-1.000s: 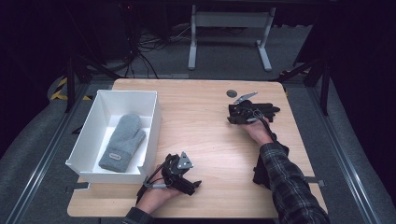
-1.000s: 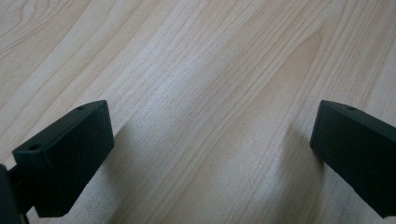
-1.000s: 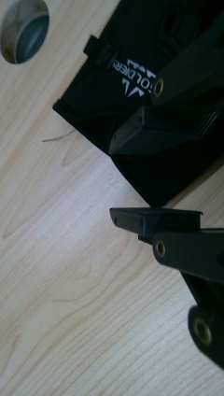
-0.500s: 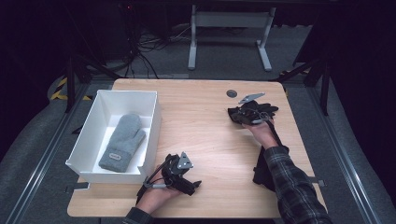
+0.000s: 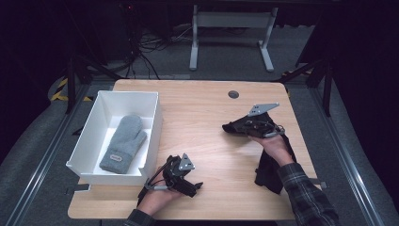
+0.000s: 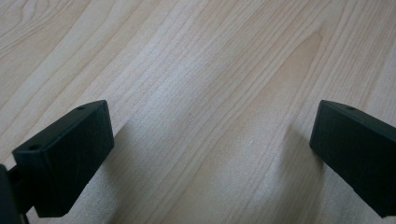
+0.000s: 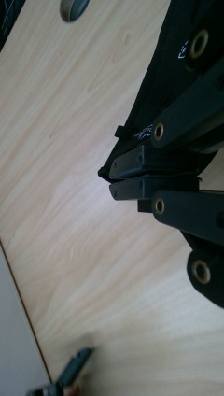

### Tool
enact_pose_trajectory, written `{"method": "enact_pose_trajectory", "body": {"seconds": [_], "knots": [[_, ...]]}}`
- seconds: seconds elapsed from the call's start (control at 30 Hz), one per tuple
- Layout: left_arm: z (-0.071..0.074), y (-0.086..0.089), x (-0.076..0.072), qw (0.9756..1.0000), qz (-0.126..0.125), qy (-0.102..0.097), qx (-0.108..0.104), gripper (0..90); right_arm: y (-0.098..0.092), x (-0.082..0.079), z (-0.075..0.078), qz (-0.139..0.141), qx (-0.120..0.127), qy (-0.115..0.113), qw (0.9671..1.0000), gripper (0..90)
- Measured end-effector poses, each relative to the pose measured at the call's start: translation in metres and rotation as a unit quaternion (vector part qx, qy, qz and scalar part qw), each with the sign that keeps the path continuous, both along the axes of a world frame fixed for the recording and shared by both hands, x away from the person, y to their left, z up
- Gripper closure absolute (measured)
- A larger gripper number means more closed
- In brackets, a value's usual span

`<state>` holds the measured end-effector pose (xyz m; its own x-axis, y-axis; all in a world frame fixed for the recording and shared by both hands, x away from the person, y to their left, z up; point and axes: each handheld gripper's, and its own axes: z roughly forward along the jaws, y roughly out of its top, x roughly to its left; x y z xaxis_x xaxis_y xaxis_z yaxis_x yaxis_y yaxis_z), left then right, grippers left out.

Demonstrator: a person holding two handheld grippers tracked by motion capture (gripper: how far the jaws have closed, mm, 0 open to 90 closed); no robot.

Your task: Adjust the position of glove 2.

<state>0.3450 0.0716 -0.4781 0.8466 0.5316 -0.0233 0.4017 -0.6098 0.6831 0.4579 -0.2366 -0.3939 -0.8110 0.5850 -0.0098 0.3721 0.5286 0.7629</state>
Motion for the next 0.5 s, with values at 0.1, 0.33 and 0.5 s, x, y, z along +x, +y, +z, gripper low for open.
{"method": "enact_pose_trajectory", "body": {"seconds": [0.1,0.33,0.5], "knots": [[0.000,0.000,0.000,1.0000,0.000,0.000,0.000,0.1,0.001,-0.016,-0.003,0.025,0.009,0.001,0.9996,89.1],[0.000,0.000,0.000,1.0000,0.000,0.000,0.000,0.1,0.011,-0.052,-0.016,0.084,0.006,0.013,0.9964,88.9],[0.000,0.000,0.000,1.0000,-0.001,0.000,0.000,0.2,0.018,-0.070,-0.024,0.111,-0.003,0.026,0.9935,88.9]]}}
